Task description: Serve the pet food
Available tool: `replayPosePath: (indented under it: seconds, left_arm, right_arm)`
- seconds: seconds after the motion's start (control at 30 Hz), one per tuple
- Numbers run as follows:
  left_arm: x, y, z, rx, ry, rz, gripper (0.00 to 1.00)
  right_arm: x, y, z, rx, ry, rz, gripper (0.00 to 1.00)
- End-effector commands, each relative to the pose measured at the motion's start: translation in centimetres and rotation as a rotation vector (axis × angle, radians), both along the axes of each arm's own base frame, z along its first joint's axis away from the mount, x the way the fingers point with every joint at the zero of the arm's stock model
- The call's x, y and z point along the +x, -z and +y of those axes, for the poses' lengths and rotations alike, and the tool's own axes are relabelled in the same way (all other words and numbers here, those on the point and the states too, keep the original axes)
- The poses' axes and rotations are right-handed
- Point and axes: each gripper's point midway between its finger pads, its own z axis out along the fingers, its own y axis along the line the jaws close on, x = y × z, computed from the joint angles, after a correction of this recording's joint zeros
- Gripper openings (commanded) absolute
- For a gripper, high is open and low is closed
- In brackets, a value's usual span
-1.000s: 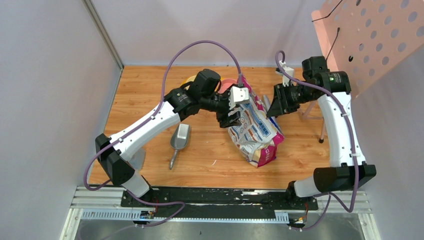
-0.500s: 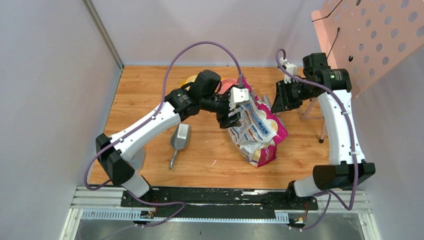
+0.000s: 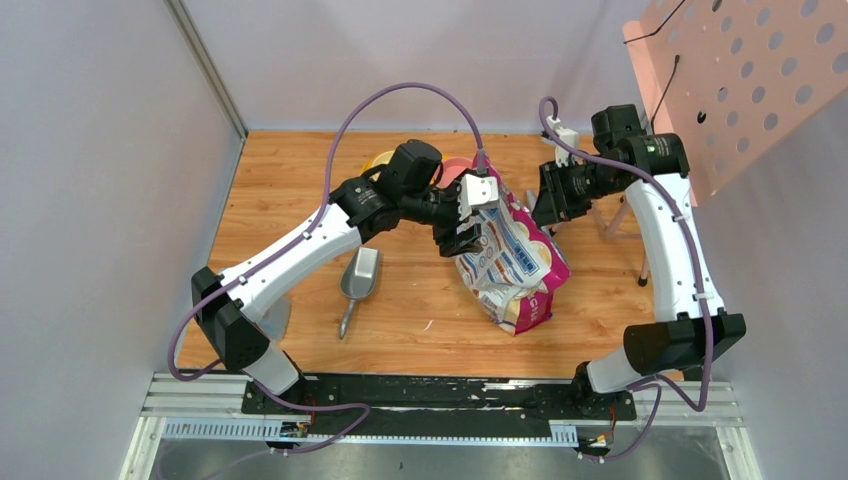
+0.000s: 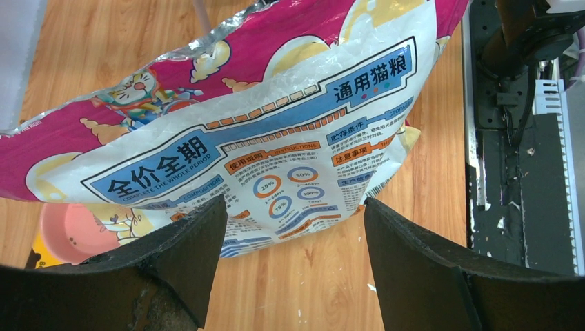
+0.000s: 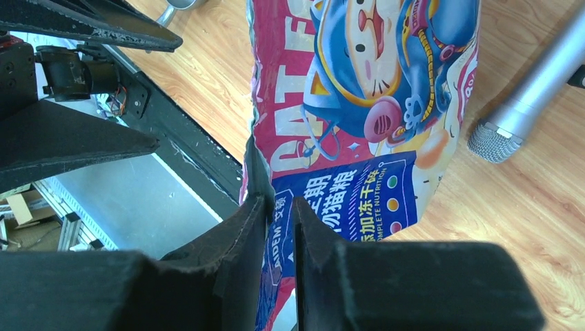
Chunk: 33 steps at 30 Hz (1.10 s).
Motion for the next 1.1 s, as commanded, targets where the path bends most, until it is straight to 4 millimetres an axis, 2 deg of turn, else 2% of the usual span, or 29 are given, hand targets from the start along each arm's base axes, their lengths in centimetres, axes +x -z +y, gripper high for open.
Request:
replayPosePath:
  seconds: [0.0,0.13,0.27,0.3,0.37,0.4,0.43,0.47,0.5,0.53,0.57,0.6,0.63,0.8,0.97,1.07]
  left_arm:
    - [-0.1,-0.5,-0.4,-0.02,0.012,-0.021,0.81]
    - [-0.1,-0.6,-0.4,-0.024,0.015,-0.022,0.81]
    - [0.2,-1.0,-0.9,-0.033,0.025,-0.047,0.81]
    - [0.5,-1.3,-1.1,-0.041,0.021,-0.06,0.8]
    - [1.0,-3.4,-1.8,-0.112,0.055,-0.183,0.8]
    - [0.9,-3.2,-1.9,-0.117,0.072,-0.206,0.8]
    - [0.8,-4.5,-2.1,-0.15,0.098,-0.288,0.8]
    - [0.6,-4.0,-2.0,-0.146,0.114,-0.316,0.81]
    - [0.3,-5.4,-2.1,-0.179,0.147,-0.418,0.81]
    - [0.0,-4.6,-2.1,-0.172,0.171,-0.449,0.81]
    - [-0.6,-5.8,-2.1,-0.197,0.21,-0.55,0.81]
    - [-0.9,-4.9,-2.0,-0.186,0.234,-0.575,0.8]
    - [-1.3,-5.7,-1.9,-0.199,0.264,-0.644,0.79]
    - [-2.1,-5.5,-1.8,-0.185,0.342,-0.726,0.73]
    - [-2.5,-6.2,-2.3,-0.211,0.385,-0.839,0.73]
    - [-2.9,-5.7,-2.7,-0.196,0.441,-0.861,0.72]
  right_arm:
    - [0.9,-0.3,0.4,0.006,-0.004,-0.031,0.21]
    - [1.6,-0.6,0.7,0.014,-0.006,-0.039,0.2]
    - [1.1,-1.1,2.4,0.071,-0.058,-0.02,0.22]
    - [0.8,-1.1,3.0,0.081,-0.076,-0.012,0.23]
    - [-0.7,-0.2,4.8,0.079,-0.129,0.036,0.25]
    - [-1.0,0.0,5.2,0.072,-0.138,0.045,0.23]
    - [-1.2,0.2,5.5,0.072,-0.144,0.055,0.22]
    - [-1.3,0.3,5.7,0.074,-0.145,0.064,0.21]
    - [-1.3,0.3,5.9,0.078,-0.141,0.074,0.18]
    - [-1.1,0.5,5.9,0.079,-0.133,0.082,0.15]
    - [-1.0,0.5,6.0,0.08,-0.13,0.086,0.06]
    - [-0.9,0.6,6.0,0.079,-0.129,0.087,0.0]
    - [-0.8,0.5,6.1,0.081,-0.131,0.084,0.0]
    - [-0.7,-0.4,6.5,0.111,-0.135,0.074,0.0]
    - [-1.4,-0.5,7.0,0.149,-0.147,0.11,0.0]
    - [-1.5,-0.4,6.9,0.146,-0.145,0.114,0.0]
